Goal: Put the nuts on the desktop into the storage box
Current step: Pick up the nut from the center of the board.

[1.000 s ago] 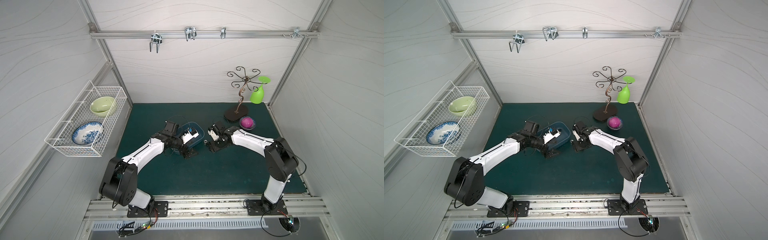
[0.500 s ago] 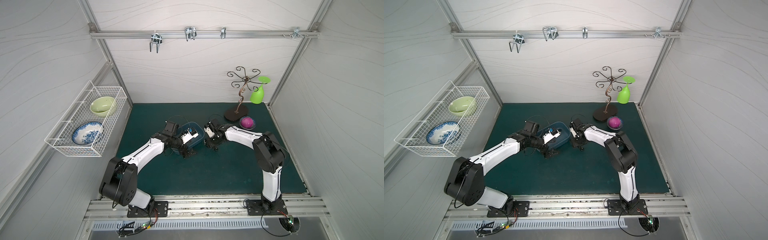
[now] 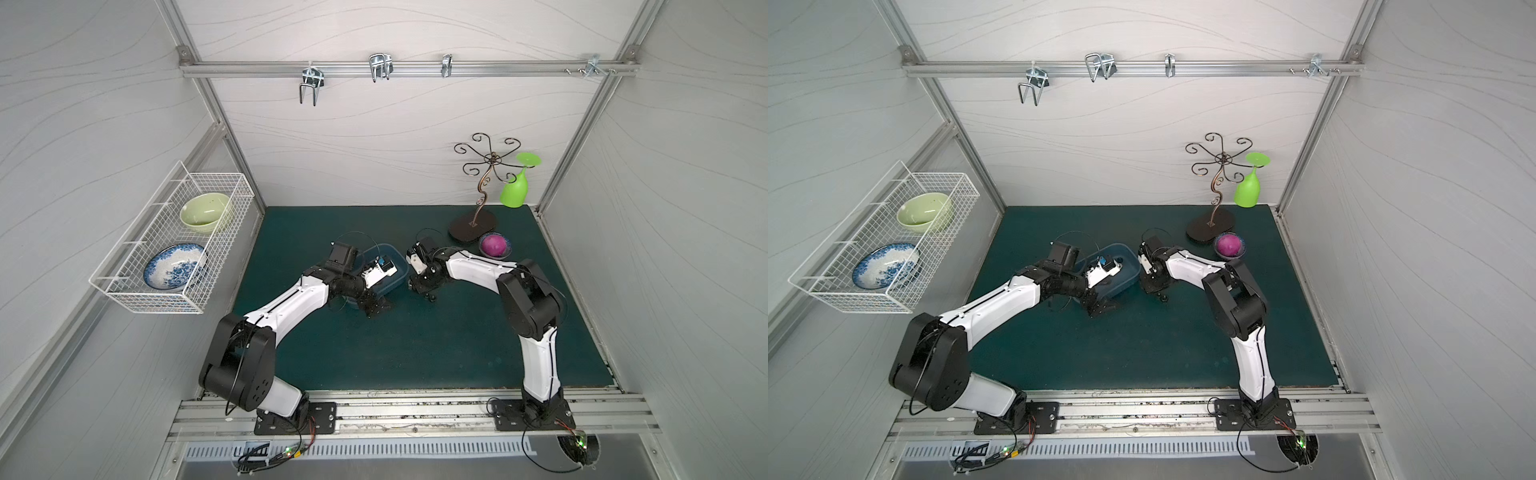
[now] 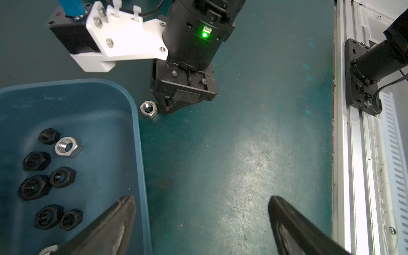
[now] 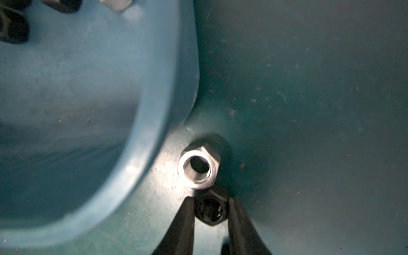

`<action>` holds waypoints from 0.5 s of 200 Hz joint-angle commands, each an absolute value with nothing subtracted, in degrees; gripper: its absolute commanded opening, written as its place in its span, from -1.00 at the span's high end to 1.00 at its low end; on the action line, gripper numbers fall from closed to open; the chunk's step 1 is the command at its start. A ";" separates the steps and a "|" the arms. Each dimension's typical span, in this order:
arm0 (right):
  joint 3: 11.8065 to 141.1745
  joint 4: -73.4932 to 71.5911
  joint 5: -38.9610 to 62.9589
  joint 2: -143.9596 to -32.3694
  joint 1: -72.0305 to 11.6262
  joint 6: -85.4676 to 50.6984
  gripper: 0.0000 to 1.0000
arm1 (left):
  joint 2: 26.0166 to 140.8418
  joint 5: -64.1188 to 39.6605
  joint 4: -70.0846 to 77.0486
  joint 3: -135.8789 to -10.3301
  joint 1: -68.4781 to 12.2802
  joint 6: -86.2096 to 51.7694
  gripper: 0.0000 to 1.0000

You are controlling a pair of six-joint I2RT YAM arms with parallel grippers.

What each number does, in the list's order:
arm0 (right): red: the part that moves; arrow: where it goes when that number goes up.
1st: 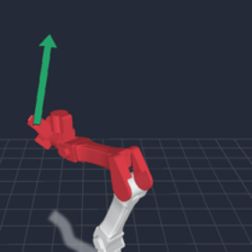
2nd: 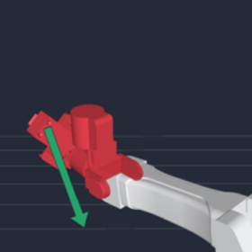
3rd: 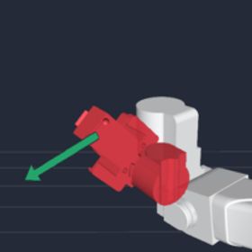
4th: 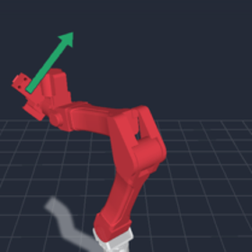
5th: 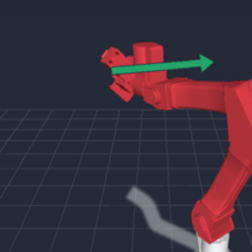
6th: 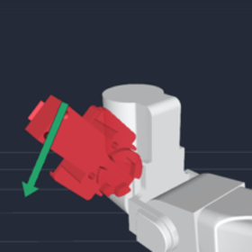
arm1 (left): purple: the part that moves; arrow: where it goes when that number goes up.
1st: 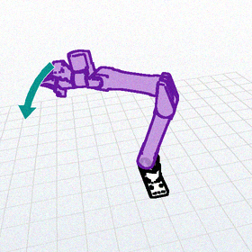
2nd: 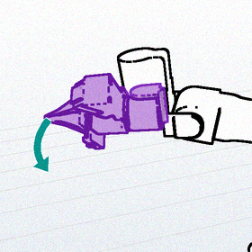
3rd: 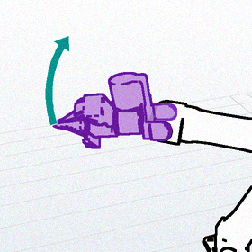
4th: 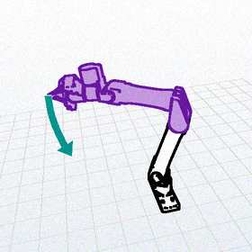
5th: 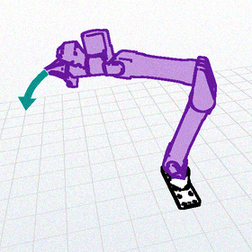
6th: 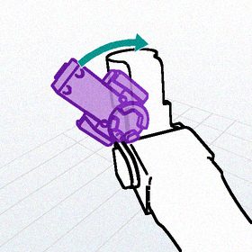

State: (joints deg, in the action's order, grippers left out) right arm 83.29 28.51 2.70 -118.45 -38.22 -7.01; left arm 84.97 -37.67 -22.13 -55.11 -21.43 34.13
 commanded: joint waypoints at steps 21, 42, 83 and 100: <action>83.62 29.69 3.55 -119.86 -38.04 -6.25 0.47 | 85.43 -37.47 -22.60 -55.45 -21.53 35.33 -0.97; 82.91 29.62 3.39 -118.58 -38.03 -6.24 0.53 | 85.25 -37.53 -22.76 -55.46 -21.53 35.42 -0.97; 82.18 30.14 3.43 -116.25 -38.00 -6.22 0.54 | 84.84 -37.62 -22.97 -55.50 -21.53 35.42 -0.97; 81.73 30.65 3.52 -115.08 -38.14 -6.32 0.55 | 84.60 -37.62 -23.14 -55.57 -21.53 35.55 -0.97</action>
